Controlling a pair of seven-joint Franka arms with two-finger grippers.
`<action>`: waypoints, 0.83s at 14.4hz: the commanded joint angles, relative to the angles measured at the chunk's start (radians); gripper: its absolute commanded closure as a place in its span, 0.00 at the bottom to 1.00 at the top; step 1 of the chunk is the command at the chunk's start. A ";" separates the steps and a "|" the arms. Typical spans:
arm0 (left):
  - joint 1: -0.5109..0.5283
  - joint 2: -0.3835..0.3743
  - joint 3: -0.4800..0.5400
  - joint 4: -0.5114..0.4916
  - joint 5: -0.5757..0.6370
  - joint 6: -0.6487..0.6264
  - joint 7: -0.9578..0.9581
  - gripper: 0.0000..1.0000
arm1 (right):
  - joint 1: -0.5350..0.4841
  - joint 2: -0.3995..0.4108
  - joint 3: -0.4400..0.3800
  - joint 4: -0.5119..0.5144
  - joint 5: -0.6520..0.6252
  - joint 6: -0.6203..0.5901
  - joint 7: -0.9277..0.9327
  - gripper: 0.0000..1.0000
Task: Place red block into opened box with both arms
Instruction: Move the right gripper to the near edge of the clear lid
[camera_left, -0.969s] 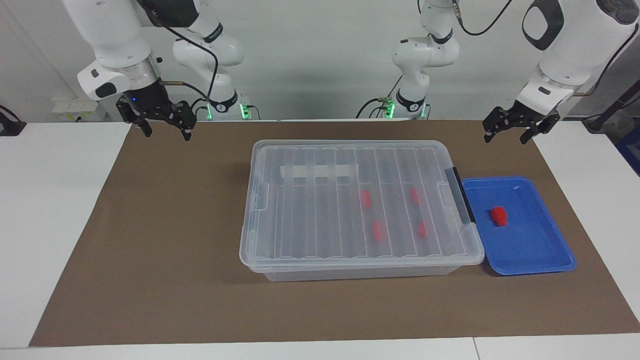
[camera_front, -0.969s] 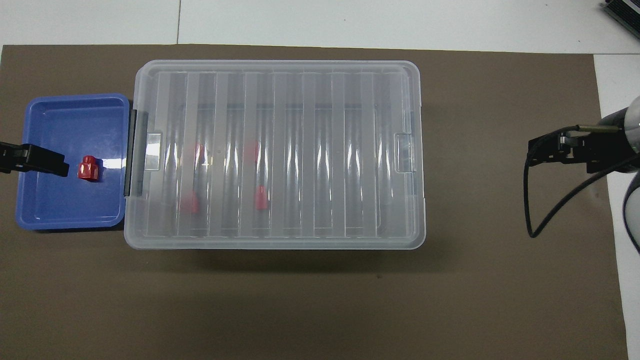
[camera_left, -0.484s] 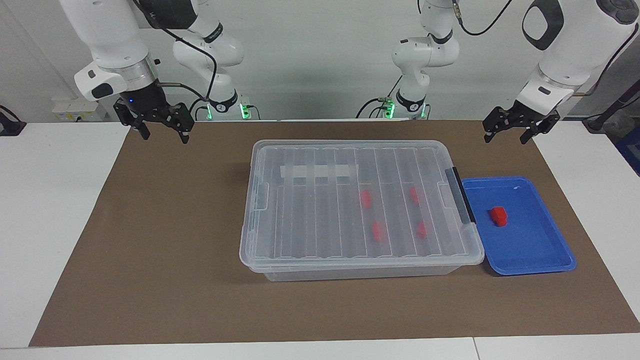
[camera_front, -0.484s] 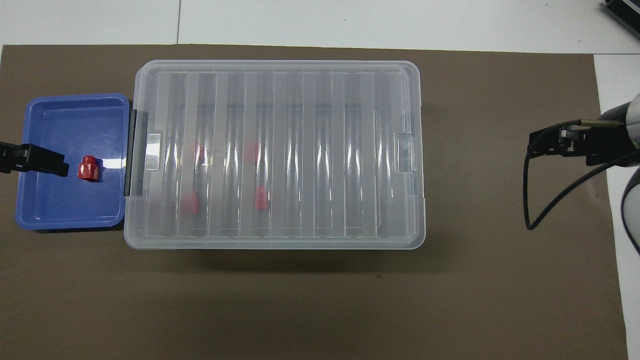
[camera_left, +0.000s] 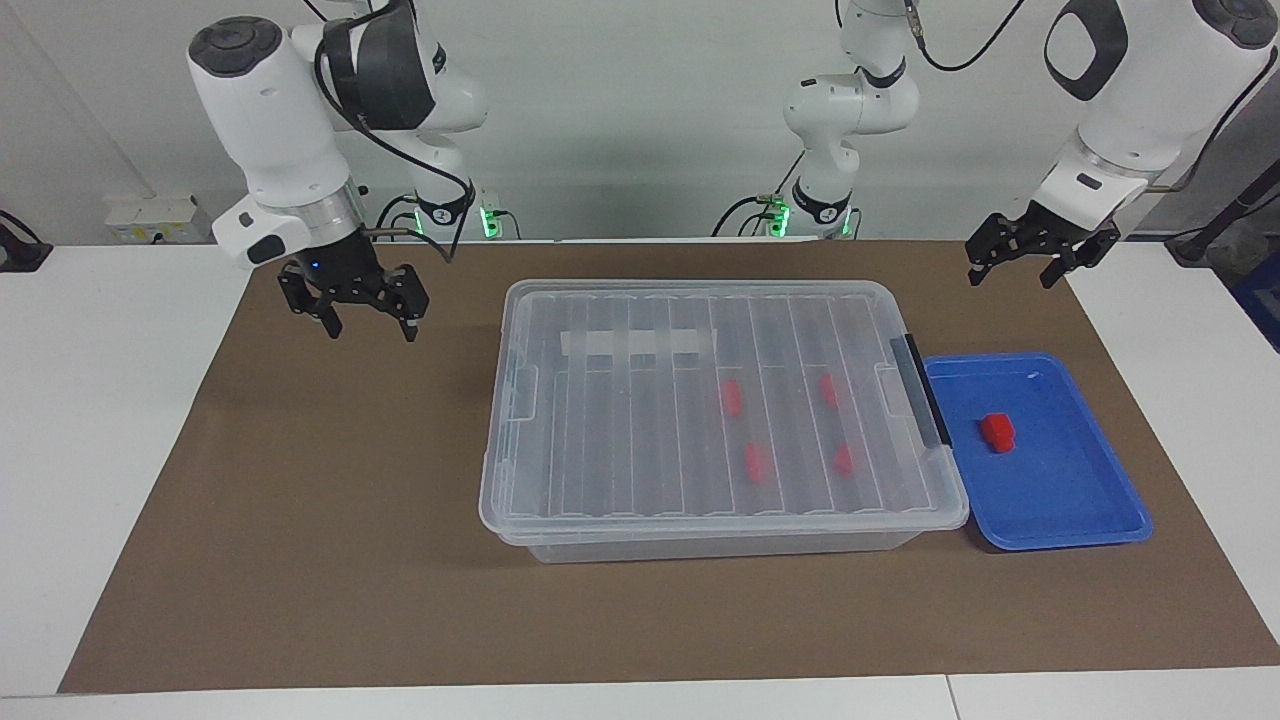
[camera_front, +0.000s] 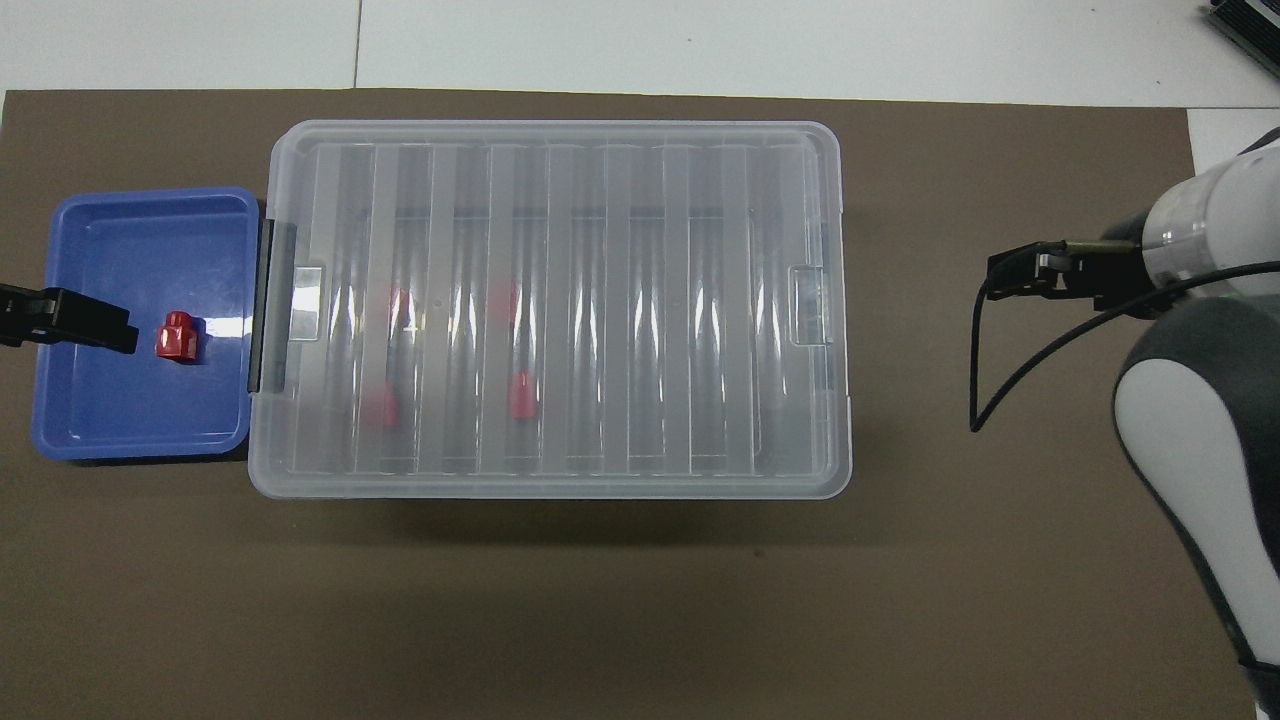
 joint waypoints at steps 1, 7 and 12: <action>-0.002 -0.018 0.001 -0.016 0.018 0.000 -0.013 0.00 | 0.029 0.049 0.004 -0.004 0.014 0.069 0.030 0.00; -0.002 -0.018 0.001 -0.016 0.018 0.000 -0.013 0.00 | 0.134 0.123 0.004 -0.003 0.014 0.119 0.159 0.00; -0.002 -0.018 0.001 -0.016 0.018 0.000 -0.013 0.00 | 0.147 0.100 0.004 -0.055 0.011 0.105 0.166 0.00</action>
